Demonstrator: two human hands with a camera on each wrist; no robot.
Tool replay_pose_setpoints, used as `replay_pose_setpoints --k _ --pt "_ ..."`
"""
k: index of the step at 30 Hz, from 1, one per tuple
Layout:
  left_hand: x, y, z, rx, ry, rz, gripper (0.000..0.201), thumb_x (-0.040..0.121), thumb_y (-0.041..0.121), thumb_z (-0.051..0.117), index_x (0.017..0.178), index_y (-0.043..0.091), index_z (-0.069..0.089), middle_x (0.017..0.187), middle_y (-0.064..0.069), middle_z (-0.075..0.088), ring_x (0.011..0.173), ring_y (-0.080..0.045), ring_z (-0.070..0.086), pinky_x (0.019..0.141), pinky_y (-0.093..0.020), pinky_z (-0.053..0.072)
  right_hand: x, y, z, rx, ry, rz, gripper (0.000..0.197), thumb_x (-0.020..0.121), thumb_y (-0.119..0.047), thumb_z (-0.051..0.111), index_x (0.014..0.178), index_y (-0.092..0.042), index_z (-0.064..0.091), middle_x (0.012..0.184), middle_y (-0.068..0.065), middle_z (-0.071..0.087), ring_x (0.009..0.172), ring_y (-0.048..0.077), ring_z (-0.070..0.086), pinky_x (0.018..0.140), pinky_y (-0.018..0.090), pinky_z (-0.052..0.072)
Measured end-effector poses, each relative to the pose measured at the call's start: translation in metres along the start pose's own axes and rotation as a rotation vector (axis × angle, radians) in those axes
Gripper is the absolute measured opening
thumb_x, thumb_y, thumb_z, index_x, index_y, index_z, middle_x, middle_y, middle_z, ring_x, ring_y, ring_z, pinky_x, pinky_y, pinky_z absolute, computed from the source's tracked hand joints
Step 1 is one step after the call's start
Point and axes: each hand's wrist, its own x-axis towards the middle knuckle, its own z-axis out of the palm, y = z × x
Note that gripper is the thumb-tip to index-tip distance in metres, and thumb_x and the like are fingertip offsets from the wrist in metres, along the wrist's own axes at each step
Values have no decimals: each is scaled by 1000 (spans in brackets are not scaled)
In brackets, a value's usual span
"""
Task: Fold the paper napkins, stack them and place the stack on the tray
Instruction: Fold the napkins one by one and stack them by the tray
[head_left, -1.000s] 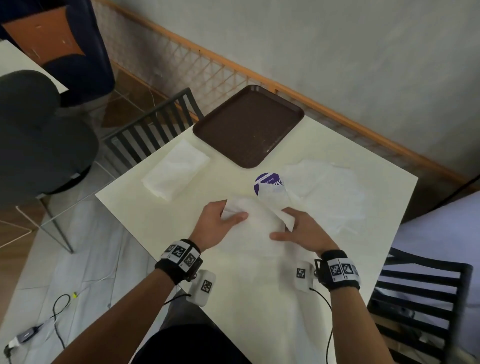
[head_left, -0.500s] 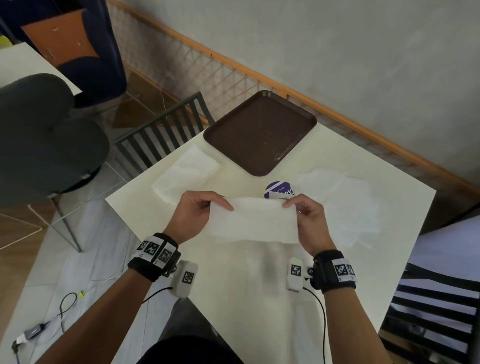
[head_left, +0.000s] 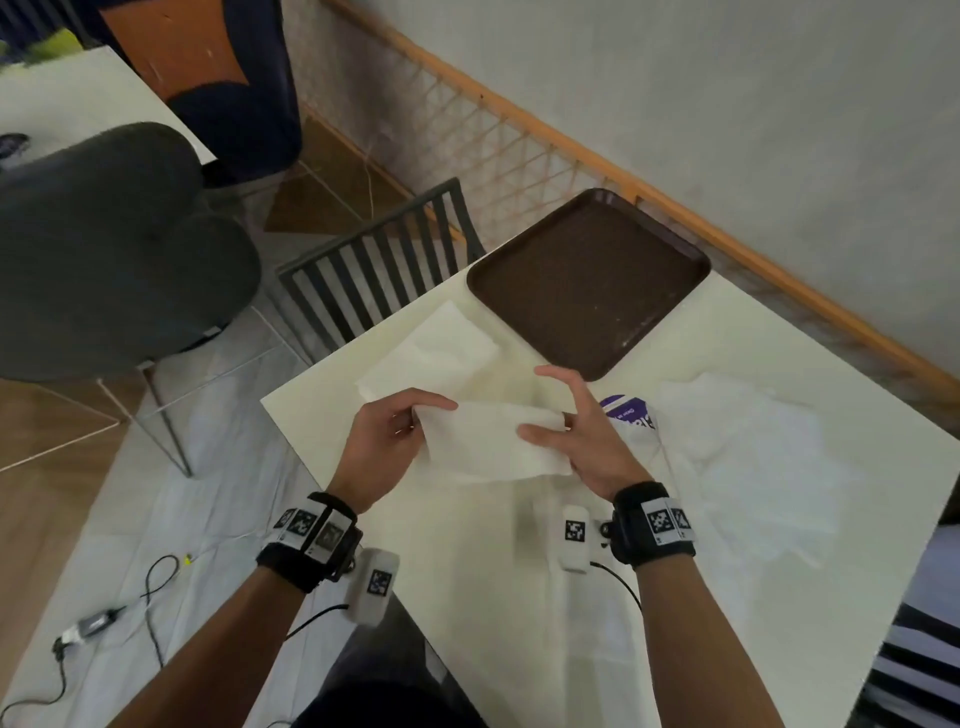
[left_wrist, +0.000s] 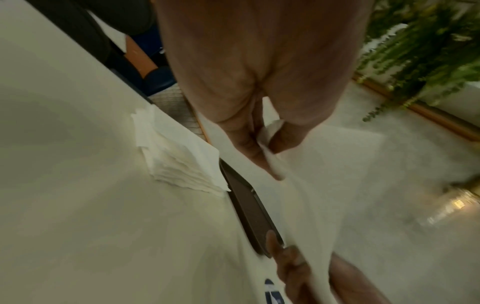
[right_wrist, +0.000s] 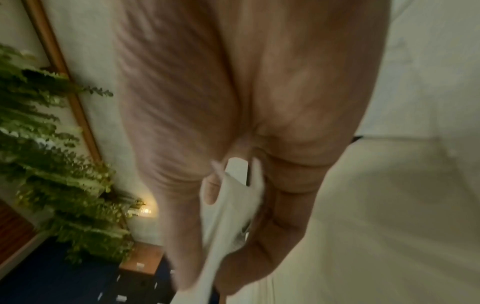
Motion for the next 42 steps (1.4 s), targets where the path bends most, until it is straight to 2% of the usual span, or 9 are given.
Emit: replay_pose_setpoints --k 6,13,17,22,24,27,31,37,42 --pt "23 -16 -35 -86 103 -159 43 103 -1 44 100 16 84 116 -2 79 112 -24 72 98 -48 59 65 -23 37 -279 111 -191 35 97 -9 80 123 -29 69 128 -12 72 107 16 76 86 34 63" --pt "59 -38 -48 169 259 -151 14 97 15 77 97 28 80 102 17 78 62 -23 66 64 -24 50 166 -39 63 -611 151 -273 31 94 -26 84 115 -40 66 123 -22 71 117 11 67 109 50 54" --pt "72 -61 -49 236 277 -214 16 100 13 71 101 28 77 101 5 78 62 -15 74 61 -12 47 207 -34 72 -699 149 -197 32 95 -32 83 119 -40 63 127 -4 71 124 23 62 103 40 51" --pt "80 -74 -53 353 256 -203 16 100 12 70 103 26 77 78 -3 74 59 -12 72 71 -22 53 225 -28 74 -801 200 -179 29 98 -15 79 121 -28 68 106 5 74 106 23 69 93 30 57" --pt "81 -76 -54 425 233 -165 15 99 11 72 105 24 78 76 0 73 64 -13 70 80 -28 56 225 -29 76 -854 291 -222 28 99 -13 77 124 -23 67 110 6 73 107 23 68 99 40 59" --pt "82 -77 -53 651 266 -42 19 95 18 78 114 22 77 115 -2 64 99 -20 59 88 -29 50 210 -33 89 -1028 394 -345 30 101 -18 74 130 -17 65 127 9 65 117 24 59 94 30 47" --pt "92 -75 -45 753 112 183 28 97 17 76 125 15 73 136 -3 57 122 -23 52 100 -29 50 187 -24 114 -1266 99 -491 19 104 -22 67 122 -19 68 126 3 66 117 21 60 95 32 54" --pt "99 -89 -34 764 -199 -16 63 96 31 77 152 15 54 167 -6 39 149 -29 45 118 -47 46 199 10 97 -1420 -30 -221 65 114 -42 48 168 -12 31 177 8 29 162 29 31 130 49 32" --pt "95 -84 -39 735 -252 -34 76 93 38 80 159 19 47 173 0 29 160 -21 27 127 -43 33 196 8 80 -1441 -25 -115 78 115 -52 33 173 -8 5 181 14 10 168 32 12 135 51 17"
